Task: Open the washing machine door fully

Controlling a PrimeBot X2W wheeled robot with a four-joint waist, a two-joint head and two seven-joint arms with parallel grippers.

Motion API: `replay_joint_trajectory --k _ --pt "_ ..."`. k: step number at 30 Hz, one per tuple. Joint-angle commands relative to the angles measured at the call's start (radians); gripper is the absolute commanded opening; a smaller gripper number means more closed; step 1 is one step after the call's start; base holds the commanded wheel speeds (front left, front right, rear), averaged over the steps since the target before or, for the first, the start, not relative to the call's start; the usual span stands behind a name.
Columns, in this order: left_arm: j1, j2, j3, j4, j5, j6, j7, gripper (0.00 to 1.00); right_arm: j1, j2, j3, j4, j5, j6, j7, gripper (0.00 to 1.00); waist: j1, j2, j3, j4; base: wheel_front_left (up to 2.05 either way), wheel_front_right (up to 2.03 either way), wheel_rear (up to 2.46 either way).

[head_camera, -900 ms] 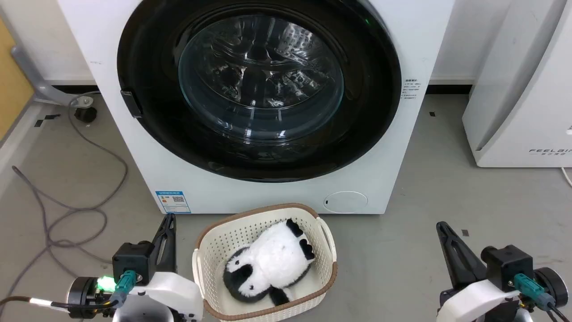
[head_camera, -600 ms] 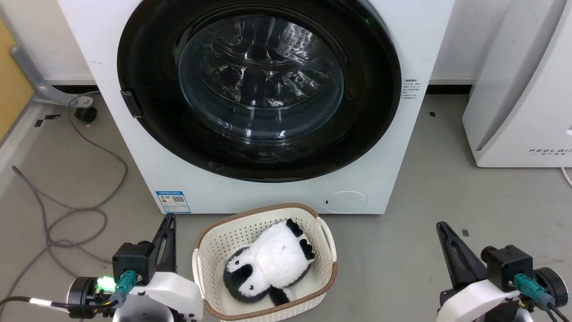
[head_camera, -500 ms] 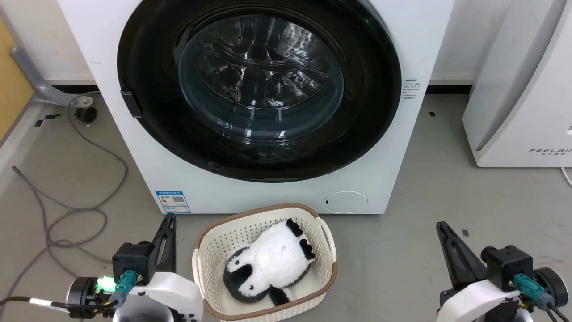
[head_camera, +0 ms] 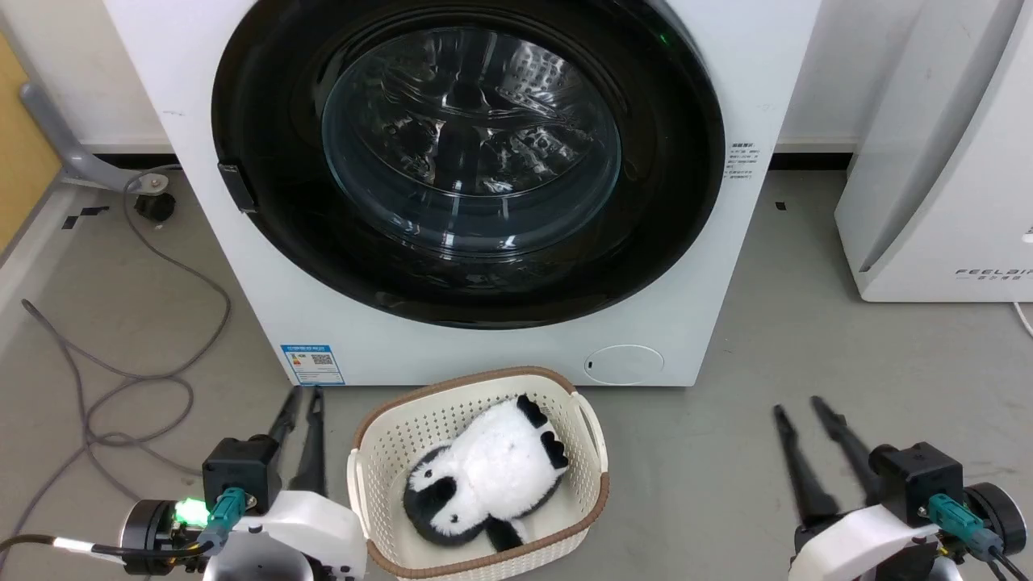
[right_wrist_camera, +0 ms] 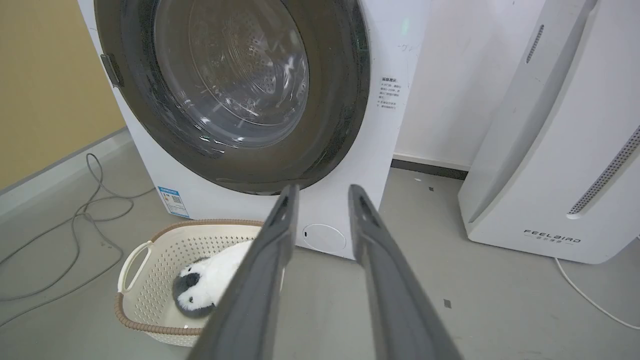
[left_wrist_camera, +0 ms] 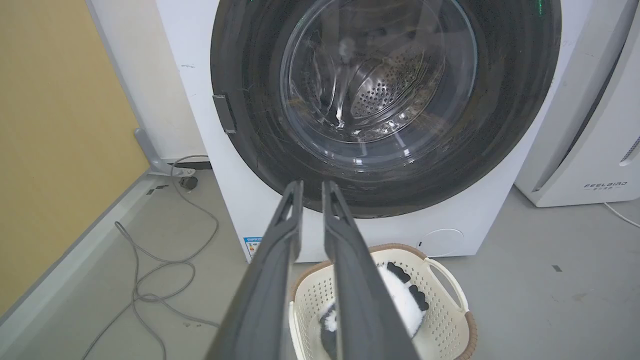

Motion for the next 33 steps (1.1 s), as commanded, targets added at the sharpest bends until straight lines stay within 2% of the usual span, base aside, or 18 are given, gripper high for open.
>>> replay_joint_trajectory --k 1,18,19,20,21,33 --pt "0.0 0.0 0.0 0.001 -0.001 0.001 -0.002 1.0 0.0 0.0 -0.001 0.0 0.001 0.0 -0.002 1.0 0.0 0.0 0.0 0.0 0.0 0.0 0.0" --pt "-0.004 0.0 -0.009 0.007 -0.028 0.018 -0.037 1.0 0.002 0.0 -0.029 -0.02 0.085 0.001 -0.037 1.0 0.0 0.0 0.005 0.001 0.0 0.0 0.0" --pt "-0.004 0.0 -0.009 0.008 -0.029 0.019 -0.039 1.0 0.001 0.0 -0.031 -0.021 0.093 0.001 -0.039 0.44 0.0 0.0 0.005 0.001 0.0 0.0 0.0" --pt "-0.005 0.0 -0.009 0.008 -0.03 0.02 -0.042 1.0 0.0 0.0 -0.033 -0.023 0.103 0.001 -0.041 0.03 0.0 0.0 0.006 0.001 0.0 0.0 0.0" --pt "-0.005 0.0 -0.009 0.008 -0.031 0.02 -0.044 1.0 -0.002 0.0 -0.036 -0.023 0.115 0.001 -0.043 0.0 0.0 0.0 0.007 0.001 0.0 0.0 0.0" --pt "-0.017 0.0 -0.01 0.008 -0.045 0.028 -0.069 1.0 -0.054 0.0 -0.084 0.012 0.304 0.002 -0.068 0.0 0.0 0.0 0.024 0.008 0.0 0.0 0.0"
